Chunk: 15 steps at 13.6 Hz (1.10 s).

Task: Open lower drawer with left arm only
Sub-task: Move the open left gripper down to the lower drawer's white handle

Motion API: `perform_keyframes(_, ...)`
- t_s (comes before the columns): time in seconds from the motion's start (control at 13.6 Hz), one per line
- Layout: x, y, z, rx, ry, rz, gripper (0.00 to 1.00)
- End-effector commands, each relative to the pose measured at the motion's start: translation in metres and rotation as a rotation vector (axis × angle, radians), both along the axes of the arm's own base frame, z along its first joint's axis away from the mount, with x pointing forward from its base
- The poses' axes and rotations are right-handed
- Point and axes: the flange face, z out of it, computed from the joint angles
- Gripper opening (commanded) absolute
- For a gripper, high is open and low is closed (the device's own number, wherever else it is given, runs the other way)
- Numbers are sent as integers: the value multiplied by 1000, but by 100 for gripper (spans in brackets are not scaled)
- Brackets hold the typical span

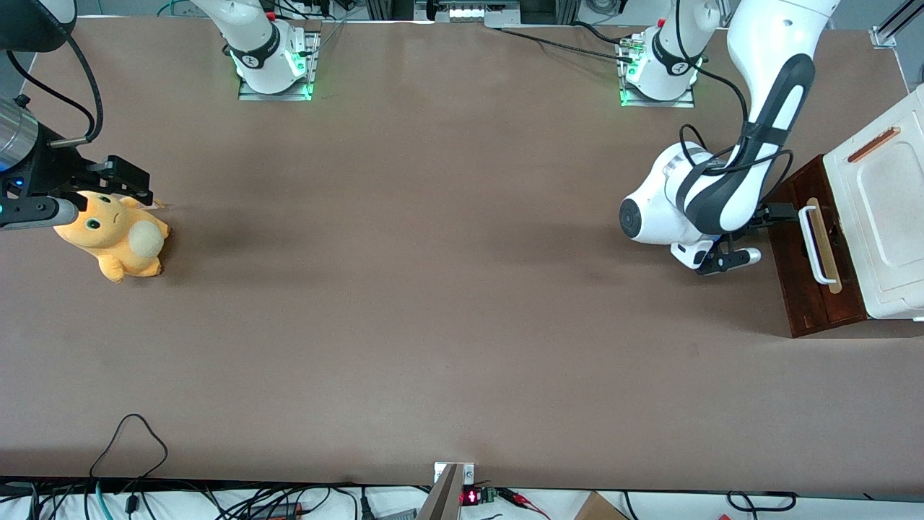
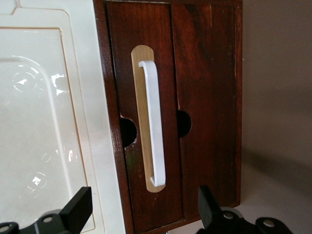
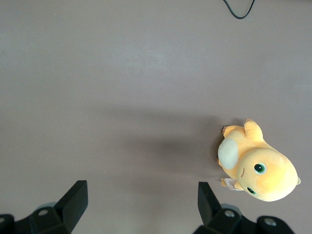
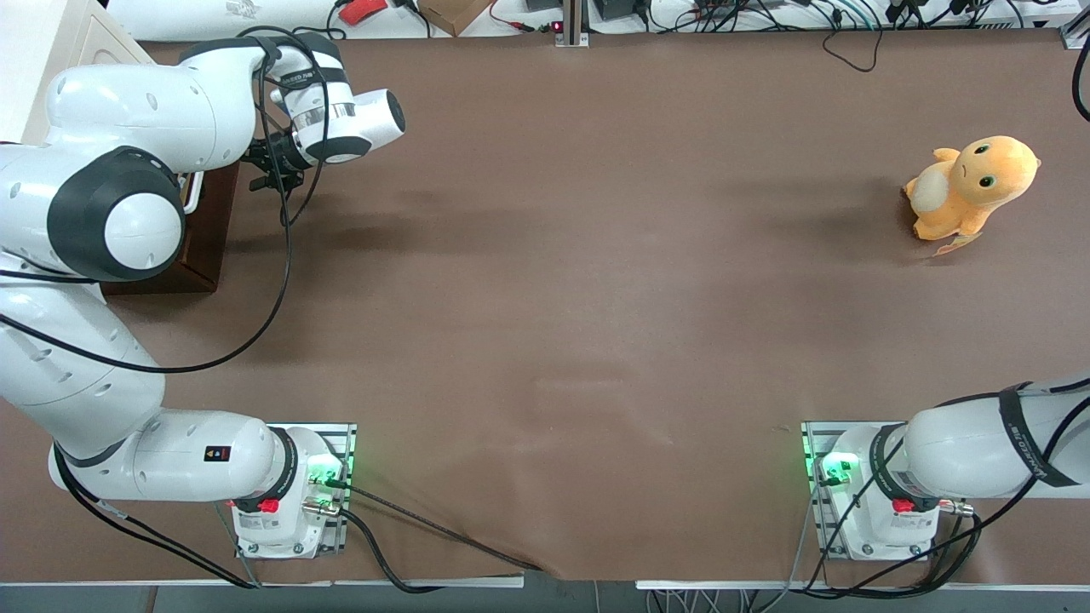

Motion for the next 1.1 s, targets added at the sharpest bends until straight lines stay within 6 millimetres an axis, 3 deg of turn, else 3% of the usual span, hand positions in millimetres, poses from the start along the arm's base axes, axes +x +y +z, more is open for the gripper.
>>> perform_keyframes(0.0, 3, 11, -16, 46, -1, -32, 93)
perform_keyframes(0.29, 2, 26, -31, 109, -15, -34, 92)
perform_keyframes(0.66, -12, 42, -70, 264, -55, -77, 90)
perform_keyframes(0.81, -11, 49, -72, 293, -63, -92, 90)
perform_keyframes(1.03, -5, 64, -79, 336, -67, -112, 79)
